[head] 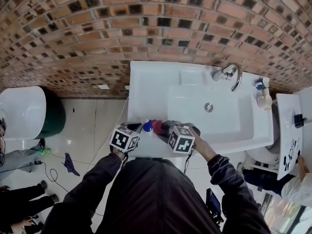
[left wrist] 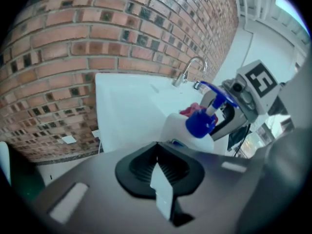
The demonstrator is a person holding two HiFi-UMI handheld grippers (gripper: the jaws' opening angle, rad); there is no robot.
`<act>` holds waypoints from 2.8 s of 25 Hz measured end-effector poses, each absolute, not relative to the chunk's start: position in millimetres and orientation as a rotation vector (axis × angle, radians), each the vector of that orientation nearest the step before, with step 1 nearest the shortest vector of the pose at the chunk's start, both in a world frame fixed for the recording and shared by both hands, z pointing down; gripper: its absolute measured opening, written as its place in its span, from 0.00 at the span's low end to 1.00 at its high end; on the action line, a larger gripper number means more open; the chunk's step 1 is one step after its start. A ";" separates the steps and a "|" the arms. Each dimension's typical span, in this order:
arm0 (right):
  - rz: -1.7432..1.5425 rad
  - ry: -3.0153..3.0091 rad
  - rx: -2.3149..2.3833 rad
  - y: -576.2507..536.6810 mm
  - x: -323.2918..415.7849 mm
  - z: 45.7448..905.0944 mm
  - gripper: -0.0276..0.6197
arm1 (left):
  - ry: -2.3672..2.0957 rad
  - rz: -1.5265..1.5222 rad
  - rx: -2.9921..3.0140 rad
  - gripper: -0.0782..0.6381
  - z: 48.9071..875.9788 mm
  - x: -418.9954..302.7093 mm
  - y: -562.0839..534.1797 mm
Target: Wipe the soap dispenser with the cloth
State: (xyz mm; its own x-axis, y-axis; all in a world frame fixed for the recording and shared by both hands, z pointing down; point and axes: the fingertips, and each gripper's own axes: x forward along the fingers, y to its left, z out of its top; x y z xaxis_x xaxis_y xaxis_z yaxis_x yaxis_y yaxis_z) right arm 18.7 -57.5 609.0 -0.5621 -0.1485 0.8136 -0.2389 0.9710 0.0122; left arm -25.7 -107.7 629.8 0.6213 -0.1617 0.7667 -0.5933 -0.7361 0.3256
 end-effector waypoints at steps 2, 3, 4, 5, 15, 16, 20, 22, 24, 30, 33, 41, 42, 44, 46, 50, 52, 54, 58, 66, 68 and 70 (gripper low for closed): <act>0.171 -2.203 0.308 -53.1 13.7 609.7 0.17 | -0.581 0.996 2.284 0.09 630.5 -24.8 -112.8; 0.201 -2.217 0.331 -52.0 12.0 610.4 0.17 | -0.577 0.994 2.289 0.09 630.4 -23.8 -115.1; 0.236 -2.232 0.359 -51.6 11.2 611.0 0.17 | -0.575 0.992 2.294 0.09 630.1 -22.7 -117.2; 0.277 -2.247 0.391 -51.8 11.4 611.5 0.17 | -0.574 0.990 2.300 0.09 629.4 -21.7 -119.2; 0.735 -2.437 0.725 -93.3 29.3 571.2 0.17 | -0.615 0.703 2.359 0.09 559.7 -22.4 -105.2; 0.789 -2.455 0.726 -96.8 26.8 568.8 0.17 | -0.612 0.703 2.361 0.09 558.3 -21.9 -101.1; 0.932 -2.389 0.699 -103.2 22.4 596.7 0.17 | -0.624 0.721 2.346 0.09 565.4 -22.0 -99.4; 1.006 -2.325 0.692 -103.8 22.0 619.7 0.17 | -0.622 0.733 2.341 0.09 568.3 -22.6 -100.6; 1.066 -2.266 0.692 -102.5 21.5 641.8 0.17 | -0.617 0.752 2.344 0.09 570.6 -22.4 -100.4; 1.109 -2.145 0.757 -98.1 23.9 675.0 0.17 | -0.609 0.762 2.343 0.09 571.9 -23.2 -100.3; 1.107 -2.182 0.807 -95.7 27.8 655.3 0.17 | -0.606 0.761 2.340 0.09 572.3 -24.2 -99.6; 1.453 -2.427 0.777 -65.1 29.3 566.9 0.17 | -0.603 0.740 2.333 0.09 571.5 -24.1 -99.7; 1.496 -2.419 0.764 -61.9 25.8 568.9 0.17 | -0.603 0.740 2.332 0.09 571.6 -24.3 -99.5; 1.546 -2.376 0.755 -56.1 19.0 582.6 0.17 | -0.602 0.742 2.330 0.09 572.1 -24.2 -98.7; 1.558 -2.318 0.764 -52.3 15.3 601.8 0.17 | -0.599 0.745 2.329 0.09 572.6 -23.4 -97.9; 1.579 -2.237 0.788 -55.1 13.1 632.8 0.17 | -0.597 0.751 2.326 0.09 574.7 -23.5 -97.7; 1.559 -2.179 0.796 -57.2 15.0 651.5 0.17 | -0.595 0.751 2.322 0.09 576.1 -23.6 -96.7; 1.528 -2.120 0.798 -58.2 17.1 669.8 0.17 | -0.589 0.751 2.320 0.09 576.8 -22.4 -95.3; 1.466 -2.093 0.786 -58.8 15.6 682.5 0.17 | -0.587 0.749 2.320 0.09 577.0 -21.7 -94.5; 1.348 -2.281 0.863 -65.6 34.6 615.5 0.17 | -0.626 0.689 2.314 0.09 568.3 -29.6 -97.7; 1.251 -2.394 0.906 -67.5 43.7 574.2 0.17 | -0.659 0.656 2.331 0.09 557.7 -35.7 -98.1; 1.087 -2.495 0.944 -65.8 52.5 533.4 0.17 | -0.697 0.621 2.375 0.09 541.8 -42.4 -97.9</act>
